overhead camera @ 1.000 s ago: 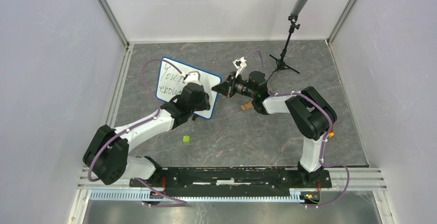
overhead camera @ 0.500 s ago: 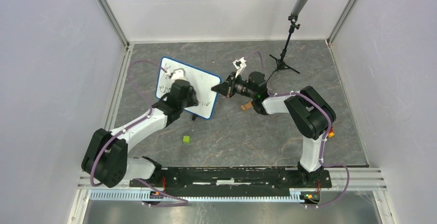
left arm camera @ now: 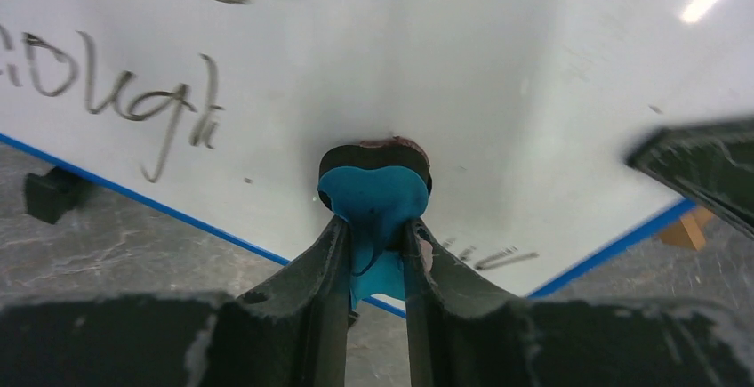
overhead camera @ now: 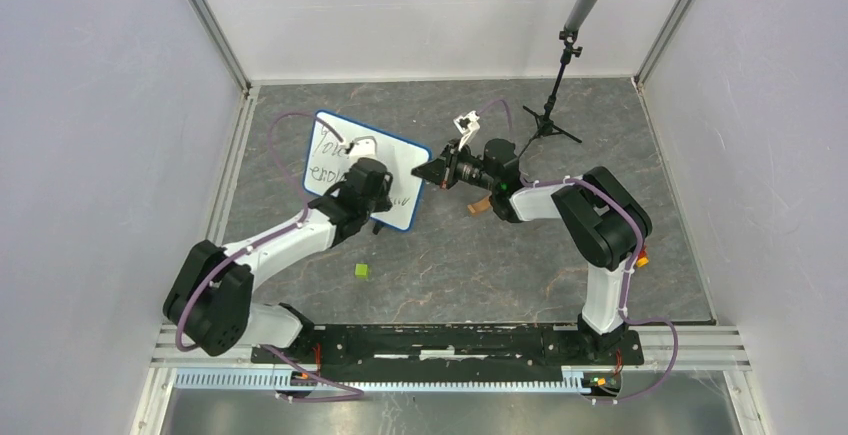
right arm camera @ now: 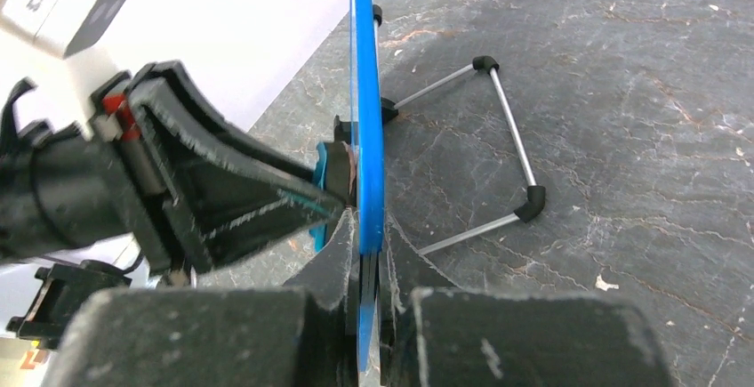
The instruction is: Erase the whiteboard
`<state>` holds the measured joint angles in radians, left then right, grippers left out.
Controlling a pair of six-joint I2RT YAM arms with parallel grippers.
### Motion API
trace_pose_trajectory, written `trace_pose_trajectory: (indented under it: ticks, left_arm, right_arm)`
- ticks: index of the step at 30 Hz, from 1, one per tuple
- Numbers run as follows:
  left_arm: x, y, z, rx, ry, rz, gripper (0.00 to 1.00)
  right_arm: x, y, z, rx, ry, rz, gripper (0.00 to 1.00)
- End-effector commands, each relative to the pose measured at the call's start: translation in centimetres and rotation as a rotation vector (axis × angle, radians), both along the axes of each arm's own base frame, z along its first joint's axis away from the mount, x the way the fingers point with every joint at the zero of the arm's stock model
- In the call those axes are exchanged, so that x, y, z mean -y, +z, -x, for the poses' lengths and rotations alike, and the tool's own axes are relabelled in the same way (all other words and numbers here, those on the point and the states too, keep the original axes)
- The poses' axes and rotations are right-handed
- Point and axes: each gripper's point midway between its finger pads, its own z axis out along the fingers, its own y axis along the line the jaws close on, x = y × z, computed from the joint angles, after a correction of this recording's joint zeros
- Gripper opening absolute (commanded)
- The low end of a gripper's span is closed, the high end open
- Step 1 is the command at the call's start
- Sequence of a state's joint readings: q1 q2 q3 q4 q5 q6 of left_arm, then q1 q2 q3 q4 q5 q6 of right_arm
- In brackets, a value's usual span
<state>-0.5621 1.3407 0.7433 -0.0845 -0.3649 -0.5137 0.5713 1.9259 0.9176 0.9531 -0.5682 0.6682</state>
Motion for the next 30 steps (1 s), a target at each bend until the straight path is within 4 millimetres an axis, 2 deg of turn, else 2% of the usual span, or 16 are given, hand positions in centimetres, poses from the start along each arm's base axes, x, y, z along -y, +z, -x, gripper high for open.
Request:
trace_pose_trajectory:
  ticks: [1,5,8,12,16,19,26,30]
  left_arm:
    - [6.1,0.7,0.6,0.027,-0.158,0.007,0.13]
    - [7.9,0.8,1.0,0.028,-0.193,0.007,0.13]
    - [7.3,1.2,1.1,0.046,-0.175,0.007,0.13]
    - [3.1,0.9,1.0,0.039,-0.063,-0.039,0.16]
    - [-1.6,-0.5,1.1,-0.022,0.049,0.015,0.16]
    - [-4.0,-1.1,1.4,-0.055,0.103,0.030,0.16]
    - [-2.1,-0.5,1.5,-0.049,0.015,0.044,0.15]
    - [0.7,-0.4,1.4,-0.054,-0.061,0.041,0.15]
  right_arm:
    - [-0.5,0.8,0.2,0.097,0.025,-0.004,0.00]
    - [-0.5,0.7,0.2,0.095,0.026,-0.005,0.00]
    - [-0.5,0.7,0.2,0.093,0.027,-0.009,0.00]
    - [-0.6,0.7,0.3,0.093,0.029,-0.012,0.00]
    - [-0.5,0.7,0.3,0.092,0.029,-0.013,0.00]
    - [-0.5,0.8,0.3,0.092,0.031,-0.014,0.00]
    - [-0.5,0.8,0.3,0.091,0.030,-0.016,0.00]
    - [-0.5,0.7,0.3,0.092,0.030,-0.014,0.00]
